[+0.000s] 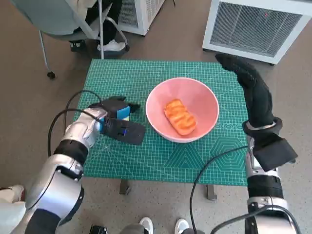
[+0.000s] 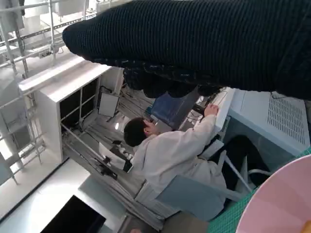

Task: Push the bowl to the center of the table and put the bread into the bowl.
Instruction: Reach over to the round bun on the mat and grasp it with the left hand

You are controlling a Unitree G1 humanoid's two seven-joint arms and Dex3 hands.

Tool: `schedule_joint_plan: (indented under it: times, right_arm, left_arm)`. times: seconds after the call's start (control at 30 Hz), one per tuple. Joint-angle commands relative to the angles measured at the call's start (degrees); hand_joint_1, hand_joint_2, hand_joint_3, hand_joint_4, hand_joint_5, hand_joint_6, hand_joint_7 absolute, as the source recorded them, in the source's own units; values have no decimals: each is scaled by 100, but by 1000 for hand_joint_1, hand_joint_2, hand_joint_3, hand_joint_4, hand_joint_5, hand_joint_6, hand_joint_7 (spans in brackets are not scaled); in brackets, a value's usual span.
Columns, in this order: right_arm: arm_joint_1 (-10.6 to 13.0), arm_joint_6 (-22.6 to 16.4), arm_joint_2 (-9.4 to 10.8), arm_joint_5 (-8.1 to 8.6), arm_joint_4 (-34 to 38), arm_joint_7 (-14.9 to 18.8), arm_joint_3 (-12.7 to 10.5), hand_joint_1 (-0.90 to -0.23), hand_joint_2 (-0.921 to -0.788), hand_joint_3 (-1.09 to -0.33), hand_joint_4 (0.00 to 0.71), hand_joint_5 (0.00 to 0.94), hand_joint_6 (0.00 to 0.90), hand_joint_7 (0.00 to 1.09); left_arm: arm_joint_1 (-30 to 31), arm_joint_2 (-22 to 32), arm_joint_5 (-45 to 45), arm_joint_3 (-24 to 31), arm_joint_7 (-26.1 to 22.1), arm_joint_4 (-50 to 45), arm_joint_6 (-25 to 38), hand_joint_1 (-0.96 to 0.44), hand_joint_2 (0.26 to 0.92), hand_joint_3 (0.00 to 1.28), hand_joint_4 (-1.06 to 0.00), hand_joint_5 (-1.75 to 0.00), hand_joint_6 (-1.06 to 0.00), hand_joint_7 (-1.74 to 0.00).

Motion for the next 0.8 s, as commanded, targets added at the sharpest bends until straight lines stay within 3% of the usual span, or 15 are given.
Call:
schedule_joint_plan:
  times: [0.03, 0.1, 0.13, 0.17, 0.2, 0.23, 0.3, 0.5, 0.8]
  right_arm:
    - [104, 27, -21, -8, 38, 50, 9, -689, -921, -789, 272, 18, -1, 625]
    - [107, 28, -24, -3, 35, 56, 9, -689, -921, -790, 272, 18, -1, 625]
    - [108, 29, -27, 0, 32, 60, 8, -689, -921, -789, 271, 17, -1, 625]
    - [108, 30, -29, 8, 34, 69, 8, -690, -921, -789, 270, 16, -1, 625]
    - [108, 31, -31, 13, 36, 74, 7, -691, -921, -789, 269, 16, -1, 625]
    - [107, 32, -31, 16, 38, 78, 7, -691, -921, -790, 268, 15, -1, 625]
    - [112, 34, -29, 11, 27, 75, 9, -692, -921, -789, 268, 15, -1, 626]
    - [119, 33, -29, -4, 14, 66, 14, -693, -921, -788, 267, 15, -1, 626]
    - [113, 41, -6, 7, 21, 80, 27, -692, -921, -789, 268, 15, -1, 626]
  left_arm:
    - [57, -75, 78, -99, 69, 155, 76, -125, 830, 11, -292, -30, -429, -80]
    - [100, -86, 120, -137, 171, 176, 136, -123, 832, 11, -300, -26, -436, -78]
    - [135, -93, 151, -164, 244, 187, 181, -25, 850, 21, -378, -266, -491, -129]
    - [162, -90, 169, -182, 300, 195, 215, 115, 875, 46, -479, -621, -568, -207]
    - [176, -87, 175, -193, 334, 201, 234, 74, 892, 56, -556, -868, -592, -493]
    - [178, -84, 172, -198, 344, 205, 237, 48, 902, 71, -596, -1036, -598, -687]
    - [168, -55, 140, -186, 350, 205, 223, 25, 911, 80, -612, -1176, -623, -866]
    - [134, 29, 60, -131, 356, 189, 175, 3, 919, 73, -625, -1294, -679, -1016]
    - [-28, 276, -152, 103, 351, 63, -11, 0, 920, 78, -604, -1249, -685, -1117]
